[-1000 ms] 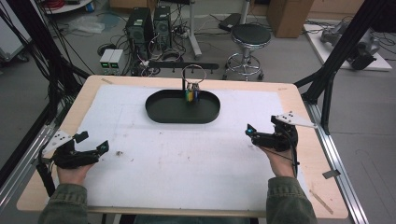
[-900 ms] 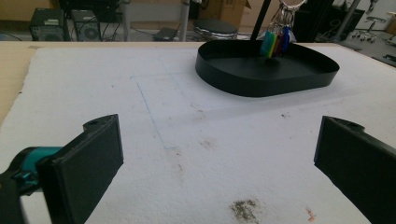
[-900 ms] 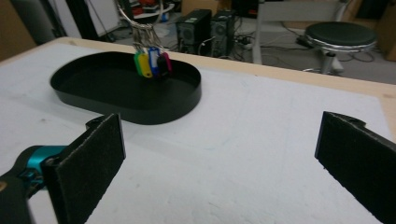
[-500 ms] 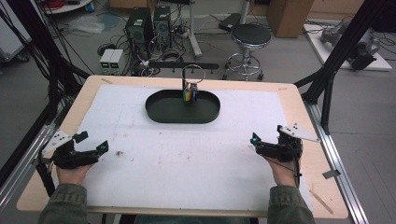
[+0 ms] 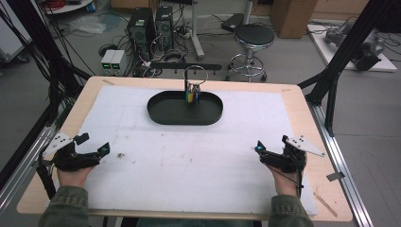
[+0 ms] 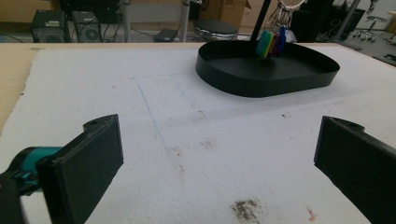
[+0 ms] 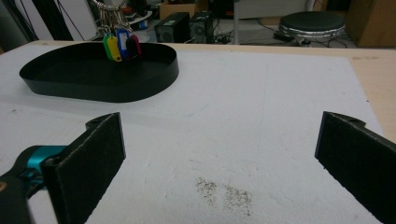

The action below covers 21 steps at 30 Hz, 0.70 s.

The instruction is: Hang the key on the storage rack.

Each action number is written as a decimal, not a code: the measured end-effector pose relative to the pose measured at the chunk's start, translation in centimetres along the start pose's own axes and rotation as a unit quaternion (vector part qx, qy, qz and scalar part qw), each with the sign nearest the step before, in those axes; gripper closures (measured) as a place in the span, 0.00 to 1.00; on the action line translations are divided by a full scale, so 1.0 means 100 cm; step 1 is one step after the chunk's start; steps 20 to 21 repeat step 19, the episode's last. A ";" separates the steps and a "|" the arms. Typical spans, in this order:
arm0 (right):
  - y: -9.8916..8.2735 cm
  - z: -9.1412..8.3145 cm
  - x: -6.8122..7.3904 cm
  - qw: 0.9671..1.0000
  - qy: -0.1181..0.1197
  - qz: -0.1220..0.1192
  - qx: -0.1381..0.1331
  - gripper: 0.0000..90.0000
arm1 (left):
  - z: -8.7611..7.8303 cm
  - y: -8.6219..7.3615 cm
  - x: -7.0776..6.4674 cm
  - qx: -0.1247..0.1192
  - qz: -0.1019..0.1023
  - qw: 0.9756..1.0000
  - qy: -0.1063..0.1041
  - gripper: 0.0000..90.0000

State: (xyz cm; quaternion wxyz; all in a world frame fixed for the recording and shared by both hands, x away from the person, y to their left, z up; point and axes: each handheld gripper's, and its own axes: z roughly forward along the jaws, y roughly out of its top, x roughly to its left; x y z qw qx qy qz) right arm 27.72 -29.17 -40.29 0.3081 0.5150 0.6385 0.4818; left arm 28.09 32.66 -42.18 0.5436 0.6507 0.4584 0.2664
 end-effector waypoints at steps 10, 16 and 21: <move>-0.011 -0.011 0.007 1.000 -0.001 -0.016 -0.026 0.01 | 0.000 0.000 -0.002 0.005 0.004 1.000 -0.003 0.02; -0.013 -0.012 0.004 0.999 -0.002 -0.008 -0.037 0.01 | 0.000 -0.001 -0.002 0.009 0.005 1.000 -0.005 0.02; -0.014 -0.012 0.003 0.999 -0.003 -0.016 -0.038 0.01 | 0.000 -0.001 -0.002 0.009 0.005 1.000 -0.005 0.02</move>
